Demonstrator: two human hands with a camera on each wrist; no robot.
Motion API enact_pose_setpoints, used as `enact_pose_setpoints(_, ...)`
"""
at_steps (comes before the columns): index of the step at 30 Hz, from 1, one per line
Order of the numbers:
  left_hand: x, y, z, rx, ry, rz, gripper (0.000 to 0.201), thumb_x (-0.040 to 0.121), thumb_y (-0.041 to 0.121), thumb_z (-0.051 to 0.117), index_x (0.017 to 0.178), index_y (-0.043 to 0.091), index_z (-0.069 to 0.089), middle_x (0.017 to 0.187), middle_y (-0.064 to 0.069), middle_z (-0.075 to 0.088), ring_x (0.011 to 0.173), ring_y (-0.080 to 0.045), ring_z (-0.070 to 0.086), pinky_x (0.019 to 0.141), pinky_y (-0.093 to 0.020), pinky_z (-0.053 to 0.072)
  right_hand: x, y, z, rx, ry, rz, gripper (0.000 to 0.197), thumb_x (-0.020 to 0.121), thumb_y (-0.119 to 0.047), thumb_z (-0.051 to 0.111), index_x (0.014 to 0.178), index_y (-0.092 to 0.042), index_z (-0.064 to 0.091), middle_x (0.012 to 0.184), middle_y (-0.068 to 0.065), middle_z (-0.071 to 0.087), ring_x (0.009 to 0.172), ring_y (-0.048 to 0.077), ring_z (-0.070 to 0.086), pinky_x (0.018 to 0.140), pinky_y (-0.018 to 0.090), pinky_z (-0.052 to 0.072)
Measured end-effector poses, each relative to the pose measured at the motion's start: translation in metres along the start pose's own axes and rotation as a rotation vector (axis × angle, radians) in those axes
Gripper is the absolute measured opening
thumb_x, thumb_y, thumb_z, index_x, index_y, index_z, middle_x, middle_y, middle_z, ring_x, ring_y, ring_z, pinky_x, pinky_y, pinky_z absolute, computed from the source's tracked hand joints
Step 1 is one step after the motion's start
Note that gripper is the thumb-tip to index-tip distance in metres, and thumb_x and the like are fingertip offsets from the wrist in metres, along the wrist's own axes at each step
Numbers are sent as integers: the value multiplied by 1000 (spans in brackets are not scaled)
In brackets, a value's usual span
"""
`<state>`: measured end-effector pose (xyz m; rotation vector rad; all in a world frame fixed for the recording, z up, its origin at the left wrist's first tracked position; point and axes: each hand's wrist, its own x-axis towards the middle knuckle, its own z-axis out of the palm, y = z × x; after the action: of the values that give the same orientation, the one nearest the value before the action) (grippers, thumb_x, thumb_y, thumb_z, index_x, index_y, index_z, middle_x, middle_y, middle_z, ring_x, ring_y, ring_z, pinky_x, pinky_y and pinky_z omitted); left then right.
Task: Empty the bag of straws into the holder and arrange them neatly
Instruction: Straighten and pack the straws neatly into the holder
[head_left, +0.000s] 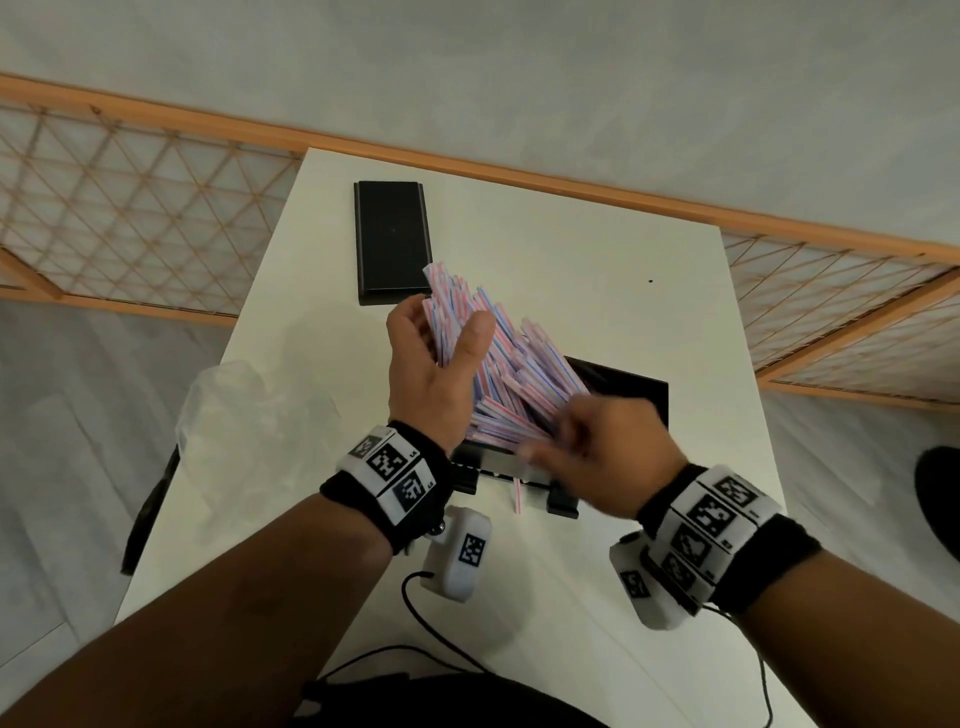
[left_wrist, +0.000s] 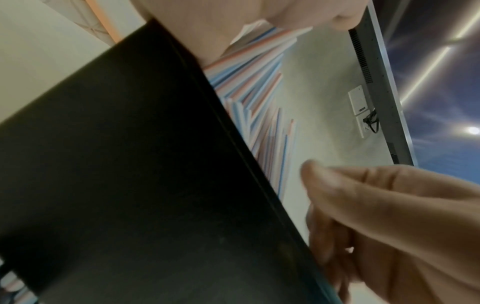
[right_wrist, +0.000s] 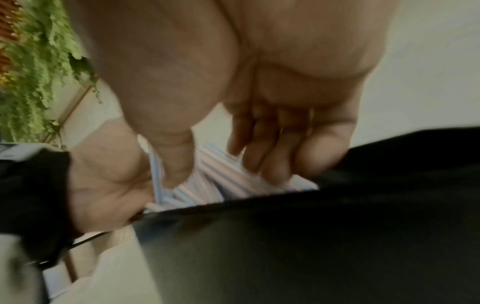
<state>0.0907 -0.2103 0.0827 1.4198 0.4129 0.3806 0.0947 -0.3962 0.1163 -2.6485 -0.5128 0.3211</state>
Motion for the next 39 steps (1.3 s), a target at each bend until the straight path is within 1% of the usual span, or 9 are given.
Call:
enact_pose_setpoints(3,0,2,5,46,11,17,82,72,66,63,129,10,44,109,10,64,94,2,64,93,-27,52,-4,1,10,-87,-259,-22,52,71,-75,64,69,-24,53,62,-7,52,60,6,50,55,24,37)
enact_pose_setpoints(8,-3,3,5,85,24,24,81,72,66,63,128,11,43,110,11,65,95,3,66,92,-26,53,9,8,19,-180,-361,50,39,79,-61,68,84,-22,64,69,-10,58,72,13,59,69,26,48)
enact_pose_setpoints(12,-3,2,4,53,38,16,81,74,63,64,128,7,43,115,-1,66,100,-8,67,95,-31,54,16,7,15,-173,-345,-30,41,78,-51,73,101,-18,68,89,-1,65,86,23,62,76,31,51)
enact_pose_setpoints(18,-1,1,4,27,25,21,81,74,63,63,128,7,42,111,4,64,94,3,65,87,-18,50,17,9,14,-256,-432,75,36,77,-53,72,92,-20,65,81,-2,64,78,21,62,70,30,51)
enact_pose_setpoints(22,-2,1,3,40,2,30,79,74,64,63,126,9,42,110,3,65,95,-3,66,86,-19,52,26,5,16,-218,-526,130,37,74,-54,75,91,-22,65,82,-3,65,76,18,62,65,27,47)
enact_pose_setpoints(26,-3,0,4,59,-5,37,76,74,64,63,124,10,43,110,6,64,94,1,66,86,-18,51,35,-4,19,-147,-640,149,39,75,-39,77,107,-22,62,99,-1,66,92,21,64,81,32,53)
enact_pose_setpoints(29,-3,0,4,72,-14,41,78,75,64,63,126,9,43,114,2,64,98,-3,66,89,-22,52,41,-11,18,-184,-682,131,43,74,-31,79,108,-23,55,101,-3,60,95,21,60,77,29,45)
enact_pose_setpoints(35,-4,3,4,48,-25,37,83,72,63,66,127,5,42,118,-6,63,96,-2,65,85,-15,49,47,-14,13,-173,-736,160,70,70,-19,81,134,-22,53,124,-1,60,112,23,59,95,34,49)
enact_pose_setpoints(39,-6,4,3,57,-26,20,85,63,61,76,126,14,42,118,1,62,100,-7,67,86,-18,52,45,-15,15,-125,-699,158,65,71,-19,80,131,-22,54,116,2,64,105,23,62,86,31,52)
